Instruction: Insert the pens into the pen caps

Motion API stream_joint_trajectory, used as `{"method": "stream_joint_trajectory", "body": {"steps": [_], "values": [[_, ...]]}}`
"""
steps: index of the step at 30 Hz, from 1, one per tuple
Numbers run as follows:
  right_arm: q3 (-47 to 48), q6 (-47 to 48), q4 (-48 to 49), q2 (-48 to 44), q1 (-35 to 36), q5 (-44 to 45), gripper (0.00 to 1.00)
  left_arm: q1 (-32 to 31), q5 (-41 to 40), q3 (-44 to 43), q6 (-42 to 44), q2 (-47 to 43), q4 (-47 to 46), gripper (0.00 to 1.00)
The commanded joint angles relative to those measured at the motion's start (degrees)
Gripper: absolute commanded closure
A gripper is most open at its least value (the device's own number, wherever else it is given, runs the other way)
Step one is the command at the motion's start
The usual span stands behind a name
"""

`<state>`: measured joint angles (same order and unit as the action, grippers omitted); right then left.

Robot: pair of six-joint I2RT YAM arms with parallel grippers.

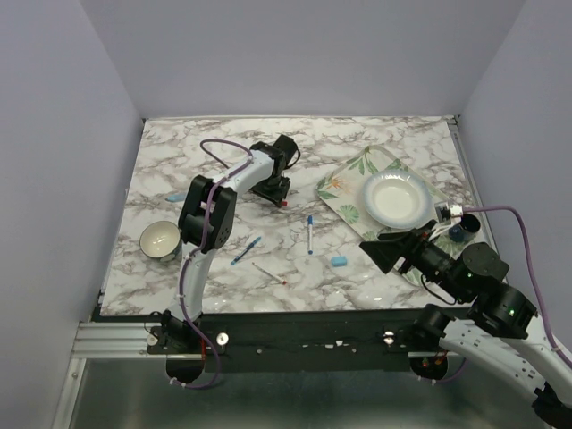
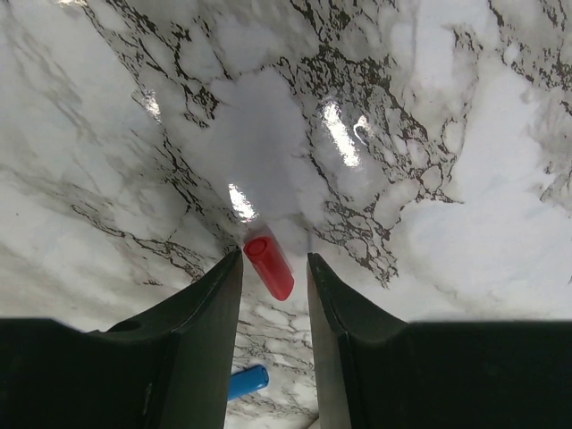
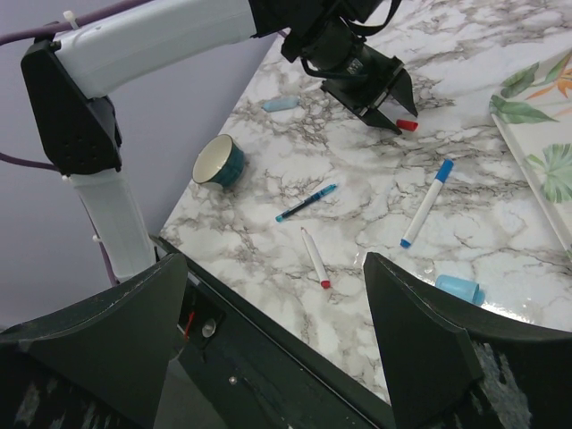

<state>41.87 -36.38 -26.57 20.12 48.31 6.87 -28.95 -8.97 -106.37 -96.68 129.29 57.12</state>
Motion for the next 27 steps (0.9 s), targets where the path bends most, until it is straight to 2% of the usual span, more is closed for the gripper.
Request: {"method": "stream_joint_trajectory", "body": {"steps": [1,8,9,14,16,22,27], "values": [[0.67,0.70,-0.50,-0.61,0.03,1.65,0.12,-0.23,-1.66,2.03,-1.58,1.75,1.24,0.57],[0.41,0.26,-0.06,-0.26,0.11,1.48,0.12,-0.49,0.09,6.08,-0.61,1.05,-2.01,0.70],[0.32,0.17,0.02,-0.26,0.11,1.48,0.12,-0.49,0.53,6.52,0.17,0.79,-3.23,0.76],[0.32,-0.27,0.20,0.53,0.11,1.12,0.12,-0.49,0.45,8.28,2.11,-2.02,-4.83,0.88],[0.15,-0.79,0.46,0.71,0.03,1.04,0.12,-0.49,-1.74,8.63,3.34,-3.34,-4.30,1.00],[-2.66,-2.11,3.53,2.29,0.03,-1.24,0.12,-0.23,-4.72,9.08,11.33,-10.46,-5.53,1.00],[-3.20,-2.03,4.33,9.40,0.11,-4.85,0.16,0.12,-9.39,10.12,23.81,-24.33,-7.02,1.00]]}}
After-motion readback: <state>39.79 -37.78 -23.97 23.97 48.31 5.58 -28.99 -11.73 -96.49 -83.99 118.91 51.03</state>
